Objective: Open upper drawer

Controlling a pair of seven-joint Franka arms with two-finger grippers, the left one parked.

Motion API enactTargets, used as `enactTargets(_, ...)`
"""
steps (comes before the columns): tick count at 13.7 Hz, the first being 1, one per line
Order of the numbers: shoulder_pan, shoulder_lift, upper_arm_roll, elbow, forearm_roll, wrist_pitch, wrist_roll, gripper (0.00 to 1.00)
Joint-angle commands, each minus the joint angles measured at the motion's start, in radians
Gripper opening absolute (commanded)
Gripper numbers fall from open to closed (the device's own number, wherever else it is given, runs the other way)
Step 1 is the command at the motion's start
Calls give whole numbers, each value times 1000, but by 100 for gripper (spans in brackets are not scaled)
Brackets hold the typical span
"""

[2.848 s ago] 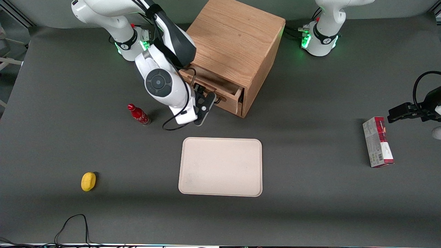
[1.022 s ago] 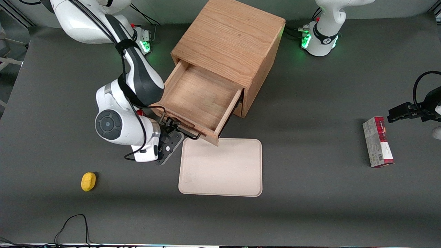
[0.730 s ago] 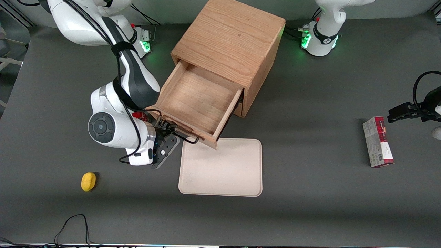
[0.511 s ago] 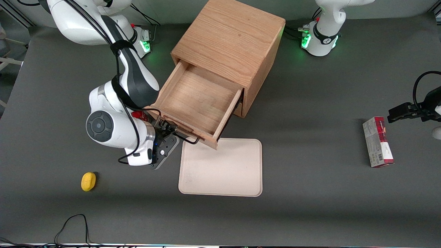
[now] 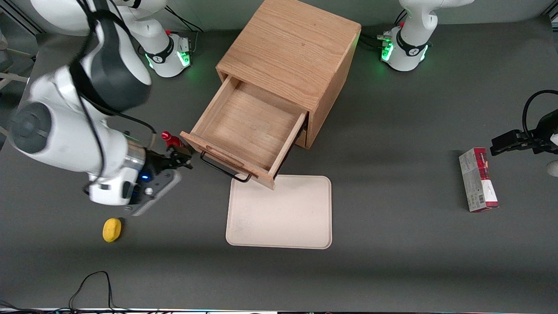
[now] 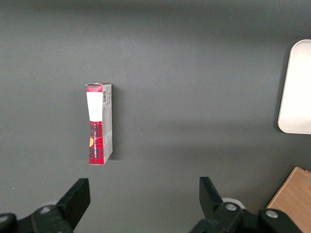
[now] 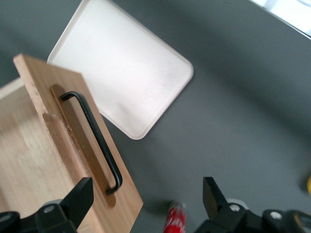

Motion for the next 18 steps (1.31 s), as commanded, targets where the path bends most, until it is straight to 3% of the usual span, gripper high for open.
enactTargets(1,10,-64,-91,-7,-36,-102,184,100)
enactTargets(3,13,-92,-135,-24,-122,-159,198,100)
enactTargets(7,6,-194,-229,-147,-142,-138,207,100)
enactTargets(9,-69,-306,-196,-299,-140,30,206,100)
enactTargets(11,-184,-406,-92,-456,-142,150,207,100)
enactTargets(14,-267,-451,-41,-518,-144,146,206,100)
enactTargets(16,-275,-465,-40,-543,-145,145,203,100)
enactTargets(18,-269,-454,-39,-533,-220,119,198,100)
